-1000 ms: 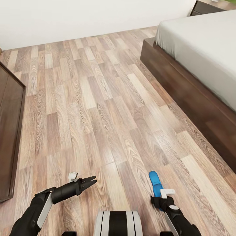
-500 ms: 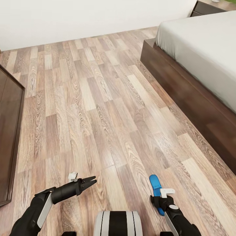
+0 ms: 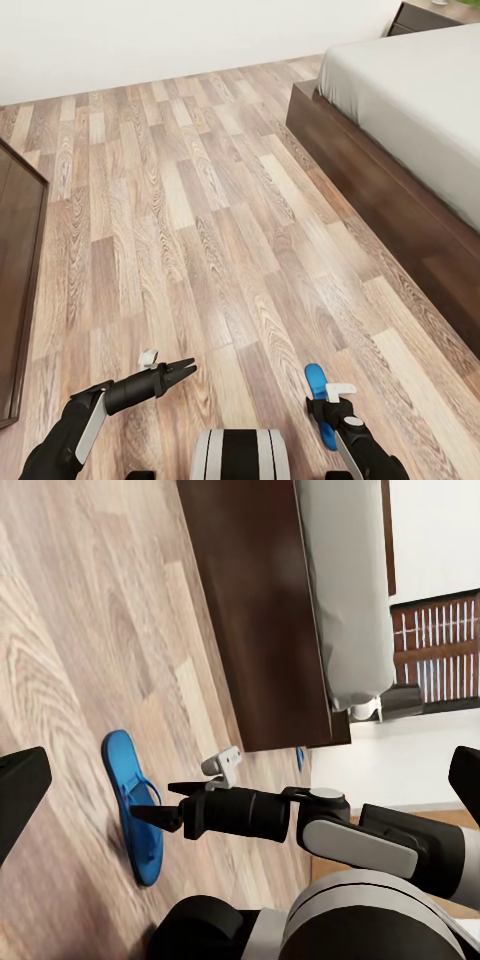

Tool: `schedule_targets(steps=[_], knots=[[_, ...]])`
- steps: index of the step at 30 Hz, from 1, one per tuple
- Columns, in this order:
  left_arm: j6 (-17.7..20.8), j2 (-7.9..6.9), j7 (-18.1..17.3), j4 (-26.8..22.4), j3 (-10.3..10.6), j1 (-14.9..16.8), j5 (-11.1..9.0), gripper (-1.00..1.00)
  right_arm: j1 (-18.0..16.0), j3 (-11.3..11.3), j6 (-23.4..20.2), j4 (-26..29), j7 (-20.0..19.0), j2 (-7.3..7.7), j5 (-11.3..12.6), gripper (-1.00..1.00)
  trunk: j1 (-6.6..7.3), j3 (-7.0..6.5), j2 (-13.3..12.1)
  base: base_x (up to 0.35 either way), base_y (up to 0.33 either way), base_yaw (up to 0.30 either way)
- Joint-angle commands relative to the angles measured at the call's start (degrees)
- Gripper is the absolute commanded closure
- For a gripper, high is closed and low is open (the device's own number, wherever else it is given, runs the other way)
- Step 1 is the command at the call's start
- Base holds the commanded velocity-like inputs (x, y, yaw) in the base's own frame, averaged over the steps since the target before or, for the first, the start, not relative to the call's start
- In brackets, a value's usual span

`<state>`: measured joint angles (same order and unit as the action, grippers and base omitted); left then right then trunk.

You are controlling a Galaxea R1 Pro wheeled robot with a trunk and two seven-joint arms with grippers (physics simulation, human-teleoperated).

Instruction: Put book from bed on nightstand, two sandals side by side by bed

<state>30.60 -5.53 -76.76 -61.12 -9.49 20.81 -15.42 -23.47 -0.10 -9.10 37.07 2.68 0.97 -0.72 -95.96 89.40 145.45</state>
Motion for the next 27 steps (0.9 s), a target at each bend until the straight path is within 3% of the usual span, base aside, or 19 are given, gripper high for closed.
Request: schedule_targets(steps=[1,21,27], knots=[[0.6,-0.01,-0.15,0.01,-0.01,0.02,-0.14,-1.0,0.0,0.01,-0.34,0.11,0.13,0.0,-0.07,-1.0,0.01,0.03,0.01,0.021,0.0,0.0],[0.74,-0.01,-0.12,0.03,-0.01,0.02,-0.14,-1.0,0.0,0.03,-0.34,-0.02,0.13,-0.09,-0.07,-1.0,0.01,0.03,0.01,0.003,0.0,0.0],[0.77,-0.01,-0.14,0.01,-0.01,0.02,-0.14,-1.0,0.0,0.02,-0.34,-0.03,0.13,-0.09,-0.07,-1.0,-0.15,1.36,0.09,0.0,0.0,0.0]])
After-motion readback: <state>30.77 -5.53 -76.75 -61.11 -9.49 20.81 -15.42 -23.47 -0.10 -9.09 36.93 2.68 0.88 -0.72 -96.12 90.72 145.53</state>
